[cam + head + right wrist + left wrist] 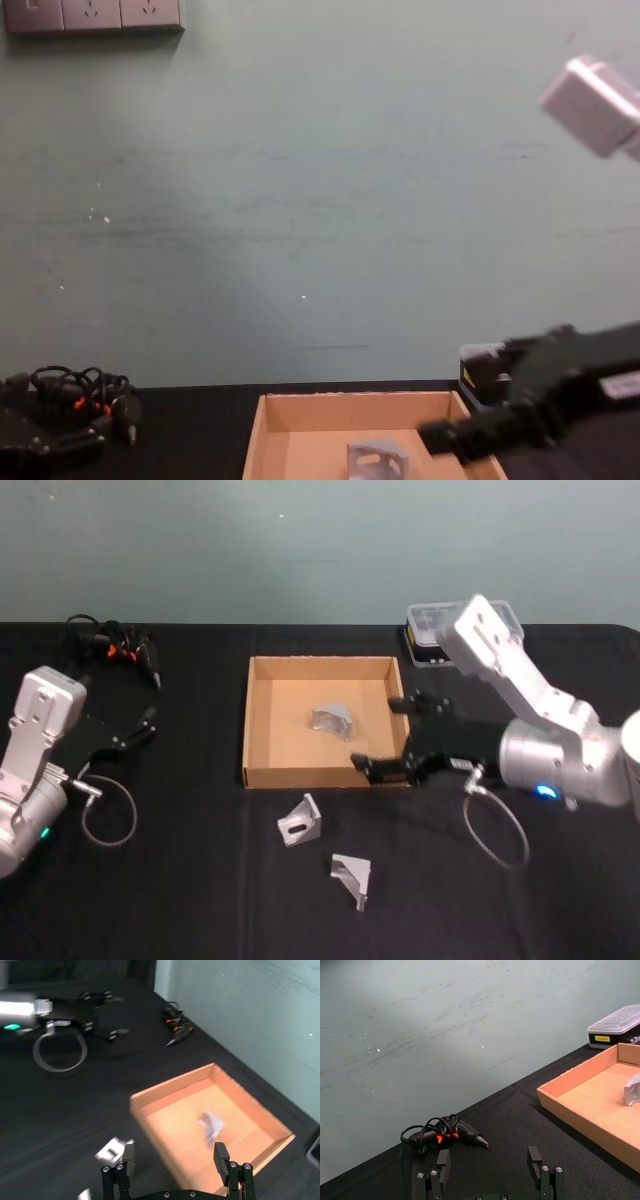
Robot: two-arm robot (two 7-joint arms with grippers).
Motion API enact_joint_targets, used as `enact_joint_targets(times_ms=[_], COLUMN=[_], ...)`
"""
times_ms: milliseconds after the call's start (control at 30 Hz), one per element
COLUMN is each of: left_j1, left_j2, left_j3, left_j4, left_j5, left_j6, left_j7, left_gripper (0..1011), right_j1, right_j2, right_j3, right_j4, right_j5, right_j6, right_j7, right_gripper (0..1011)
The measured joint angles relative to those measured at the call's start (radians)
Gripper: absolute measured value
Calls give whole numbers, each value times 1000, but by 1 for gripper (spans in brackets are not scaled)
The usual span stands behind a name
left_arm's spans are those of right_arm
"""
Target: Use one hand to pick up the angle iron from the table and place it into the box.
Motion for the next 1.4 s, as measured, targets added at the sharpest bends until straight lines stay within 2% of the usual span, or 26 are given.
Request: enact_joint_targets(times_ms=[100, 300, 433, 567, 600, 733, 767, 967, 1400], left_j1=[0, 0, 0, 0, 0, 0, 0, 0, 0], left_j2=[0, 0, 0, 0, 0, 0, 0, 0, 0], left_j3=[0, 0, 0, 0, 0, 0, 0, 0, 0], left_j4=[0, 0, 0, 0, 0, 0, 0, 0, 0], left_j5=[0, 0, 0, 0, 0, 0, 0, 0, 0], left_j6=[0, 0, 0, 0, 0, 0, 0, 0, 0], left_j7=[0, 0, 0, 0, 0, 0, 0, 0, 0], left_gripper=[1011, 1011, 1011, 1011, 1011, 1012, 1011, 1011, 1011], right_j1=[-63, -142, -158, -145, -145, -116, -114, -104, -101], right_j2=[47, 104, 122, 136, 136, 142, 141, 122, 96], right_j3=[21, 34, 15, -37, -37, -93, -98, -120, -143], right_j4=[-67, -139, -153, -168, -168, -173, -171, -148, -107], right_j5=[25, 53, 57, 21, 21, -30, -34, -50, -62], right_j6=[-1, -14, -15, -8, -8, 23, 26, 45, 60], right_j7=[-1, -2, -3, -3, -3, 11, 12, 16, 26], right_gripper=[1000, 1000, 1000, 1000, 1000, 1000, 1000, 1000, 1000])
